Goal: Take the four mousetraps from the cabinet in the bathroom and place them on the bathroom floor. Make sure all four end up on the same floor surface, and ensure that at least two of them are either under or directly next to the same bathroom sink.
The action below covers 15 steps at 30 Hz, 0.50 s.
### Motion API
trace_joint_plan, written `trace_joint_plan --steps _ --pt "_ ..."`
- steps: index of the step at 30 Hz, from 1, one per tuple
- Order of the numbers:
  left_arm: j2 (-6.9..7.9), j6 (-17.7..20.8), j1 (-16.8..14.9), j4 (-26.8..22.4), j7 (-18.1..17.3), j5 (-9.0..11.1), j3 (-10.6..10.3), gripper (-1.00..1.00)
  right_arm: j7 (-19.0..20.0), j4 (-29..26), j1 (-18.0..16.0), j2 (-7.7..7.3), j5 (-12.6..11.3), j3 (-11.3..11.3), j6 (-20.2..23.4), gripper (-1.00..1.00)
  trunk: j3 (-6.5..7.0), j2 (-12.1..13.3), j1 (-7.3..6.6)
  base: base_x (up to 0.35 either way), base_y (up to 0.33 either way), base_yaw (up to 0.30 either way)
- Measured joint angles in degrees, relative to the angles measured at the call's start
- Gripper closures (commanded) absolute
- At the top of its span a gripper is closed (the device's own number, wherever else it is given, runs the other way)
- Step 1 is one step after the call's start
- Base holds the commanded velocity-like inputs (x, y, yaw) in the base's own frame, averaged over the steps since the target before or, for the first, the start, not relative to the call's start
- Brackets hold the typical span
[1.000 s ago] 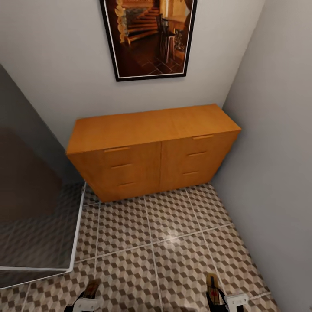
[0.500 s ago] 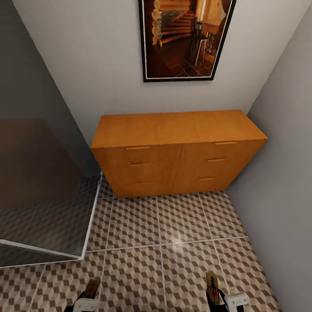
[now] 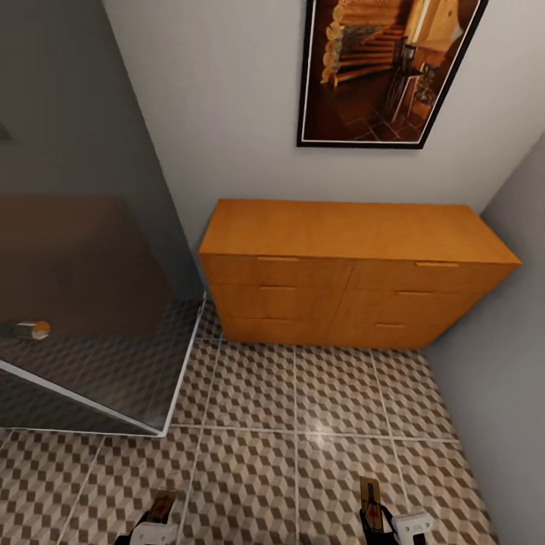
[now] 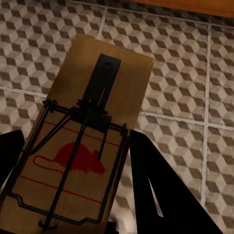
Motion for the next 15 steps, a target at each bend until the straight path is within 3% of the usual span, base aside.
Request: trace_joint_plan --steps 15 --pt "-0.13 1.4 0.0 0.1 -0.1 0.0 0.0 1.0 0.0 0.0 0.0 0.0 0.0 0.0 0.0 1.0 0.49 0.0 0.0 0.0 0.0 0.28"
